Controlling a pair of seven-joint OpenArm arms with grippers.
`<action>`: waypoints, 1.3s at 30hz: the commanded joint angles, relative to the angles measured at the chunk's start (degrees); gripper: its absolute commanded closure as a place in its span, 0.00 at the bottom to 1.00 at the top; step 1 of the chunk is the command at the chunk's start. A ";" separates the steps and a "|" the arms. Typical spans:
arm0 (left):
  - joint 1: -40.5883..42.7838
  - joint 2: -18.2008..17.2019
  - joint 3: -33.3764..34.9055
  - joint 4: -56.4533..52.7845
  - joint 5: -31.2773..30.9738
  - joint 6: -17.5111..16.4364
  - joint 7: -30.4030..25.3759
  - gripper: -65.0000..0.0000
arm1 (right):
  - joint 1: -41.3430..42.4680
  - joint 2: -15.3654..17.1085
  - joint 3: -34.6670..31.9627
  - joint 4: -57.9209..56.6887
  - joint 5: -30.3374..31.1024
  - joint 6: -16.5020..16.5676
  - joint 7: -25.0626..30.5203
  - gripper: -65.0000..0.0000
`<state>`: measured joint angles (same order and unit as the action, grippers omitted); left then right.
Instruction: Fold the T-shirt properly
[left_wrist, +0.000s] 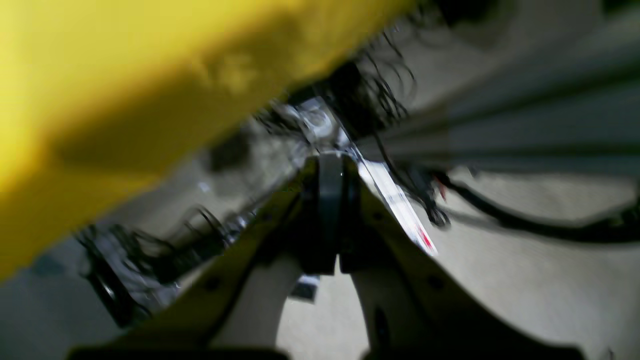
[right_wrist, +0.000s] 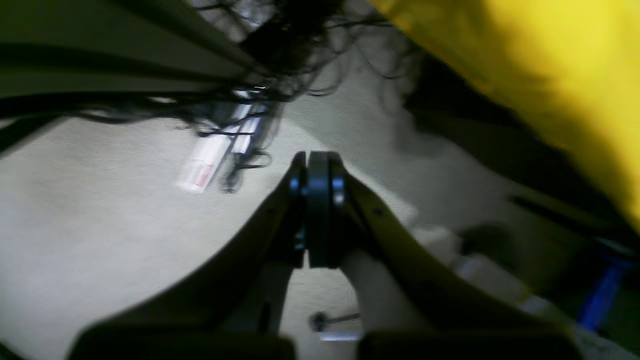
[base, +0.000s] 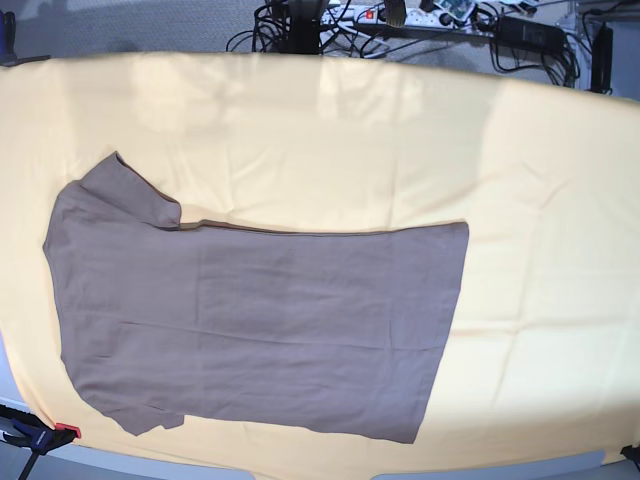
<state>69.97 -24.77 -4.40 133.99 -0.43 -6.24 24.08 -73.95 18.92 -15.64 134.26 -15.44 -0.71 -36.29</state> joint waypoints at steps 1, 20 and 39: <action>1.09 -0.17 -0.90 1.01 -0.09 -0.13 -1.11 1.00 | -1.05 0.15 0.04 0.74 -1.51 -1.33 -0.02 1.00; -8.28 -5.44 -4.35 1.01 0.04 -2.10 -1.70 1.00 | 15.28 2.93 0.13 0.74 -16.39 -8.20 0.66 1.00; -21.53 -17.68 -4.35 -0.24 8.33 -3.43 -5.40 1.00 | 32.06 5.95 22.25 0.74 8.90 13.77 6.82 1.00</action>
<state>48.18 -41.89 -8.60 133.23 8.03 -10.20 18.87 -41.87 24.32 6.35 134.17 -6.55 13.54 -30.87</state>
